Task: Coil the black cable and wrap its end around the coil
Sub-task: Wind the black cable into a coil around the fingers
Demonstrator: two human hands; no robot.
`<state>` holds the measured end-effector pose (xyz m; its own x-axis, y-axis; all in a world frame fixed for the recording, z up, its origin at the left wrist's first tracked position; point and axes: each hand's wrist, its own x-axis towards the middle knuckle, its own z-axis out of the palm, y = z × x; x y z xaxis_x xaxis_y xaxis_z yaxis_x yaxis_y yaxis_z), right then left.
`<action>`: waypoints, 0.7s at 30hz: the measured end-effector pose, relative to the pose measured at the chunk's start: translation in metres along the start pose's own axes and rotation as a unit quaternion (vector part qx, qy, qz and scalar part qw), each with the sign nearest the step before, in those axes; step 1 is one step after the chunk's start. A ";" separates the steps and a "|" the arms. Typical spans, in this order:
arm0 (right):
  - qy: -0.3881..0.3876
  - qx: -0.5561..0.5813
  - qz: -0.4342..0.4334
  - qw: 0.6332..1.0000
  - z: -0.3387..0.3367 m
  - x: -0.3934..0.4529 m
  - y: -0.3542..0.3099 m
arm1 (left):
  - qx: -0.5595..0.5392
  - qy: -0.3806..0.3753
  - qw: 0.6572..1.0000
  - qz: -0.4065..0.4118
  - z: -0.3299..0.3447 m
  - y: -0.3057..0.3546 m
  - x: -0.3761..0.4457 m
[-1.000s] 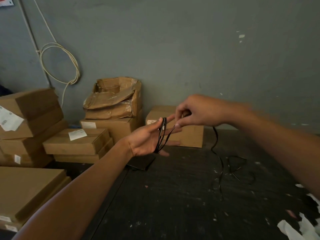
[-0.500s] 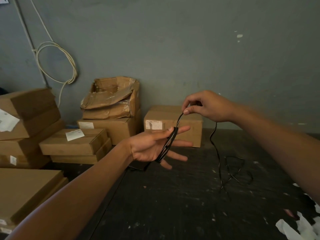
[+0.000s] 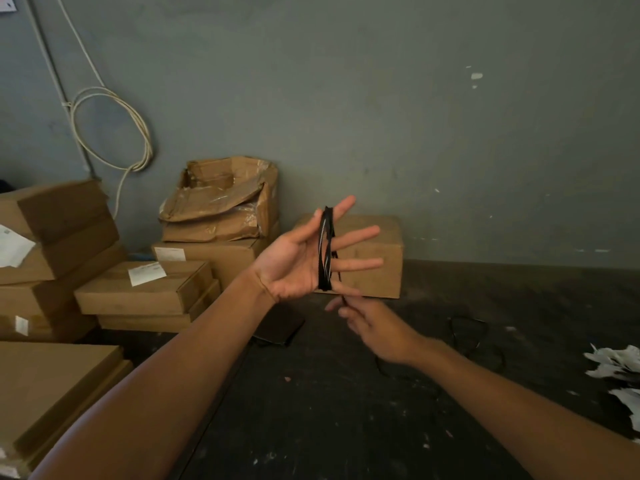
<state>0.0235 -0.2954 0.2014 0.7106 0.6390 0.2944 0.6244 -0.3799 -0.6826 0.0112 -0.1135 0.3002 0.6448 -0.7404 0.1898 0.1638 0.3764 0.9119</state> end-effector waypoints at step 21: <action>-0.164 -0.174 -0.010 0.971 -0.026 0.002 -0.078 | -0.043 0.168 0.980 0.099 -0.044 0.006 -0.009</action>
<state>-0.0156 -0.2819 0.2729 0.5918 0.8053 0.0372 0.7489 -0.5321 -0.3950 0.0390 -0.0800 0.2880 0.8774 -0.4279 0.2167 0.0626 0.5501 0.8327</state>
